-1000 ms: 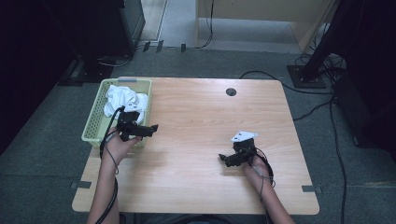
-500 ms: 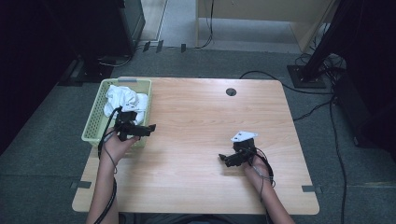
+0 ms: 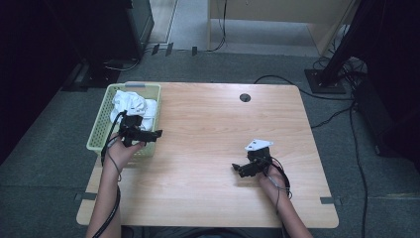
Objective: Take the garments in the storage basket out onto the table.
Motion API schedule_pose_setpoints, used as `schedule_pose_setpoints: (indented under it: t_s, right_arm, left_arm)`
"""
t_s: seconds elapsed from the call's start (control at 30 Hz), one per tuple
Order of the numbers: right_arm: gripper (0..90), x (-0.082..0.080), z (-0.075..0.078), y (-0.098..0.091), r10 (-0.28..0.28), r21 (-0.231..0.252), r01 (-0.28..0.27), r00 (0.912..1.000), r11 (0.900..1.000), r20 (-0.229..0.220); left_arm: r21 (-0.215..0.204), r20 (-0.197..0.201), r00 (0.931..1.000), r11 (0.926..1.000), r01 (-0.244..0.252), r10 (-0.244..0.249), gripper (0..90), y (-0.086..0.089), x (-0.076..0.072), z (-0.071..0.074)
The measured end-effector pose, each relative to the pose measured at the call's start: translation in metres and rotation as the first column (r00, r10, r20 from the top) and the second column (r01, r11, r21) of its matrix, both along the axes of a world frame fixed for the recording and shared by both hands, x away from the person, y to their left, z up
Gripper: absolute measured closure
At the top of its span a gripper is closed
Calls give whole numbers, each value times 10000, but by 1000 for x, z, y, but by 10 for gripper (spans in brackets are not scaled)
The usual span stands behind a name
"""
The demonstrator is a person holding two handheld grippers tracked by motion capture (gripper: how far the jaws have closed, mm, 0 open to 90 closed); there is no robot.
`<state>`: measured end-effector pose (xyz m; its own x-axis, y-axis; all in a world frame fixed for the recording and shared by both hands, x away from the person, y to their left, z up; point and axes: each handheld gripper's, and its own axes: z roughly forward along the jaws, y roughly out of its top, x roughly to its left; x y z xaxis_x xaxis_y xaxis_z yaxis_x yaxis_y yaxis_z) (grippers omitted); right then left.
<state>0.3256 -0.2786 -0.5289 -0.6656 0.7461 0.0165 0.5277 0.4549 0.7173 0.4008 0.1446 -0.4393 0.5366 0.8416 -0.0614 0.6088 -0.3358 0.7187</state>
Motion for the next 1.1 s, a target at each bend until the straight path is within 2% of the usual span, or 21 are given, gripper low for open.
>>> schedule_pose_setpoints:
  t_s: [0.33, 0.5, 0.57, 0.9, 0.97, 1.1]
  right_arm:
    - [0, 0, 0, 0, 0, 0, 0, 10000, 10000, -1]
    - [0, 0, 0, 0, 10, -1, -10, 10000, 10000, 7]
    - [0, 0, 0, 0, 9, 0, -9, 10000, 10000, 6]
    - [0, 0, 0, 0, 11, -1, -11, 10000, 10000, 8]
    - [0, 0, 0, 0, 10, -1, -10, 10000, 10000, 7]
    - [0, 0, 0, 0, 8, 0, -8, 10000, 10000, 6]
  left_arm:
    - [158, 35, 10000, 9999, -29, 29, 42, 6, 6, 5]
    - [110, 12, 10000, 9999, -56, 56, 42, 7, 9, 4]
    - [-75, -2, 10000, 9999, -80, 80, 42, 8, 10, 5]
    - [38, 138, 9999, 10000, -87, 86, 42, 11, 16, 10]
    - [-157, 49, 10000, 9998, -76, 77, 42, 14, 17, 10]
    - [-102, -12, 9999, 9999, -102, 102, 42, 17, 20, 9]
